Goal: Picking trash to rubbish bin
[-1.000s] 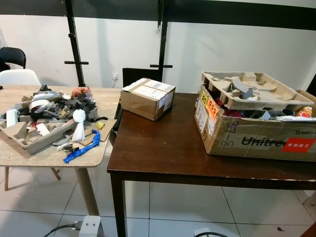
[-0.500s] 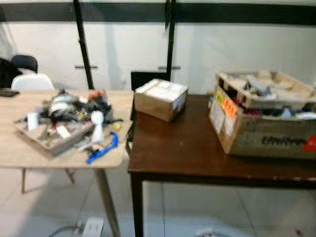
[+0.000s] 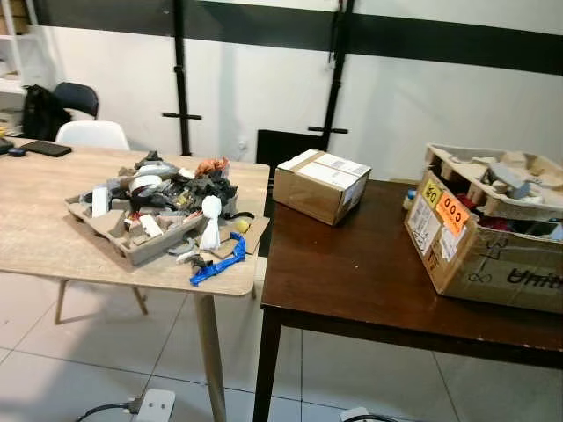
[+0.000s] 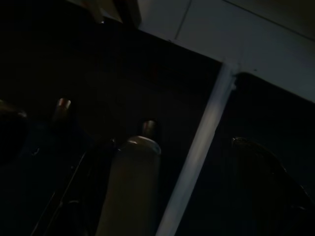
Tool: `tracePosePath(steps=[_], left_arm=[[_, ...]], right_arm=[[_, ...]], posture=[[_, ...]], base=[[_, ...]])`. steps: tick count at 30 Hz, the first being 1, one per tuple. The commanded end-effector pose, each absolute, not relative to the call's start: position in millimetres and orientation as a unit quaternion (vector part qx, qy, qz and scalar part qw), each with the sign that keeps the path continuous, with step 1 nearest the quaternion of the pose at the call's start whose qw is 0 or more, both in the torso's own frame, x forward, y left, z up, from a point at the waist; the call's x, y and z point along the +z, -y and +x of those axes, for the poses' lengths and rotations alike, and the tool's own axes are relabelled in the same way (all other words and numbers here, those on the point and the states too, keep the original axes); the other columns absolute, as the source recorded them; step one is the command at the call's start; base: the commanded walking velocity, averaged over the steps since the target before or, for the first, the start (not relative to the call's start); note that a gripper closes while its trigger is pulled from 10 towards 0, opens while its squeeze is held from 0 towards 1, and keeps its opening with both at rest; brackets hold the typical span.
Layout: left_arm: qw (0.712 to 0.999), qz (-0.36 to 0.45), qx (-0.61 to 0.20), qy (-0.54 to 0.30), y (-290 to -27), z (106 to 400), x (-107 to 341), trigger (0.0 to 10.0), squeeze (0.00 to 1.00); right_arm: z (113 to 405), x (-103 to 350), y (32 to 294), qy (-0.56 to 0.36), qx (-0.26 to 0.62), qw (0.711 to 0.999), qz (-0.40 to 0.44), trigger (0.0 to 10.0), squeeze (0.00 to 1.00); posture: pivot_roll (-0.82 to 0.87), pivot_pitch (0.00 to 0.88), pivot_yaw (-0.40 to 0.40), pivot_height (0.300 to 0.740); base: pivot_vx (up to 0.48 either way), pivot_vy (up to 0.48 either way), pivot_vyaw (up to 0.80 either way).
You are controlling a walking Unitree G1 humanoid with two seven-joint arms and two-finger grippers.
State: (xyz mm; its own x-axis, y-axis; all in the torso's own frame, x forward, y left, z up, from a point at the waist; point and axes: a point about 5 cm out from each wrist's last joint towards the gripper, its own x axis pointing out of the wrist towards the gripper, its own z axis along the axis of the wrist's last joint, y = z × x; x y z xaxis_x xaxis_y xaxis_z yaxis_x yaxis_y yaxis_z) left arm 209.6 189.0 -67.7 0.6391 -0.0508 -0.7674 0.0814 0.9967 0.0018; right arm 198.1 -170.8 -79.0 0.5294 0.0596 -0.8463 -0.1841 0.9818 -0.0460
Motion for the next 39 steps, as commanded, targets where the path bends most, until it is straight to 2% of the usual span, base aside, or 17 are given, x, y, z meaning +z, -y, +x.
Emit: tracePosePath(steps=[1, 19, 34, 39], left_arm=[[0.906, 0.027, -0.042, -0.421, -188, 213, -66, 10.0, 0.00], [0.913, -0.011, -0.046, -0.405, -186, 214, -64, 10.0, 0.00], [0.913, -0.005, -0.057, -0.404, -180, 214, -65, 10.0, 0.00], [0.914, -0.006, -0.055, -0.403, -179, 215, -65, 10.0, 0.00]], right_arm=[[196, -80, 172, -0.483, 0.068, 0.871, -0.067, 10.0, 0.00], [197, -80, 170, -0.482, 0.072, 0.871, -0.066, 10.0, 0.00], [195, -81, 173, -0.485, 0.062, 0.870, -0.059, 10.0, 0.00], [195, -80, 174, -0.485, 0.062, 0.870, -0.060, 10.0, 0.00]], posture=[[0.05, 0.000, -0.021, 0.740], [0.06, 0.000, -0.025, 0.740], [0.05, 0.000, -0.022, 0.740], [0.05, 0.000, -0.021, 0.740]], base=[[0.000, 0.000, 0.00], [0.000, 0.000, 0.00], [0.000, 0.000, 0.00], [-0.275, 0.000, 0.00]])
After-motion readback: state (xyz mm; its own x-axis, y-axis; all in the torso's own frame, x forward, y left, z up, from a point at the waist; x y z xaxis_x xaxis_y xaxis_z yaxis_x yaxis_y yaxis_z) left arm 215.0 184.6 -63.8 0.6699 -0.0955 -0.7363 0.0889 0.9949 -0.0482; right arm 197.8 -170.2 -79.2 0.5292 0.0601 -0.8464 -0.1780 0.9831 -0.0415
